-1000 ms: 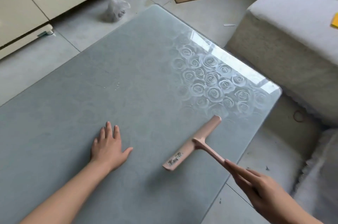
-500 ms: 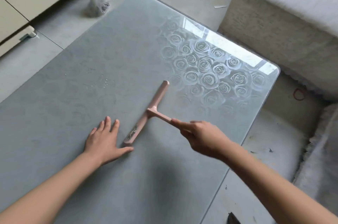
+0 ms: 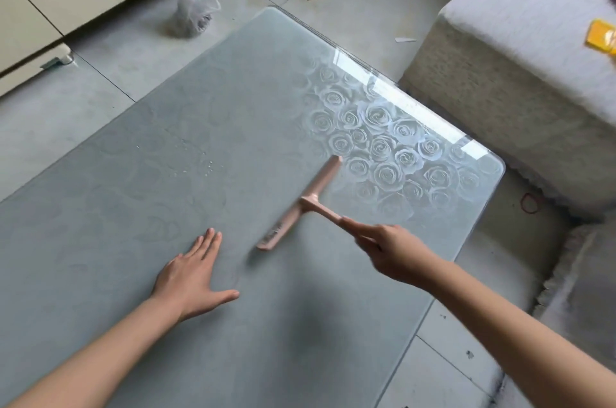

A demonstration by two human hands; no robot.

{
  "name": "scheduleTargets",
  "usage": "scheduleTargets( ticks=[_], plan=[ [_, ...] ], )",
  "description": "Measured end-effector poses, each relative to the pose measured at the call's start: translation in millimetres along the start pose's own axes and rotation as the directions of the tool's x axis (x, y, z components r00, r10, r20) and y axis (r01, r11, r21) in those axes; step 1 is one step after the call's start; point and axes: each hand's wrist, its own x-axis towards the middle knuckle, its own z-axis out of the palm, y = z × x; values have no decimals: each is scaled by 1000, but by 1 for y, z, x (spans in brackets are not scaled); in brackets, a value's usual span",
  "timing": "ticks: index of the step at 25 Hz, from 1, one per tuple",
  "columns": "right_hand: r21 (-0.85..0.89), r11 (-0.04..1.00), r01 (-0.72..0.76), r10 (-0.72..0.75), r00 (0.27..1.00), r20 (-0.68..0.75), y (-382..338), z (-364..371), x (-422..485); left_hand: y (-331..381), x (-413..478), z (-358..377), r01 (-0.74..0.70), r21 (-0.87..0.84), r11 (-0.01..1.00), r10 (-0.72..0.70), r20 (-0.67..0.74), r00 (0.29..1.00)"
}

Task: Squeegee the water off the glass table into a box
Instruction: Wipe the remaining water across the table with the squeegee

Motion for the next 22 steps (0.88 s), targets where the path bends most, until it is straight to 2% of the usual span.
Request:
scheduleTargets(
  ticks=[3,5,7,10,13,15,17,20,22],
  plan=[
    [-56,994,94,-95,995,-30,-30,-14,53,-1,0,2,33,-100,994,-38,-54,998],
    [-67,986,152,-156,985,-70,-19,-28,45,-10,3,-4,52,-190,980,-75,-115,991],
    [-65,989,135,-136,990,-24,2,-36,16,-20,4,-9,109,-196,974,-145,-179,973],
    [-103,992,69,-60,994,87,-10,-24,8,-37,7,-14,349,-39,936,-350,-52,935],
    [-55,989,141,-140,990,10,-83,-6,70,-55,11,-20,493,-9,870,-491,66,869],
    [-32,988,154,-155,988,-19,-126,-8,113,-68,12,-22,500,10,866,-498,110,860],
    [-26,990,136,-136,991,-5,-139,-15,131,-81,8,-22,477,40,878,-477,157,865],
    [-41,988,147,-149,988,-41,-106,-20,85,-86,7,-15,485,28,874,-485,130,865],
    [-90,991,98,-96,995,28,-105,-12,61,-99,1,-11,511,-7,860,-507,106,855]
  ],
)
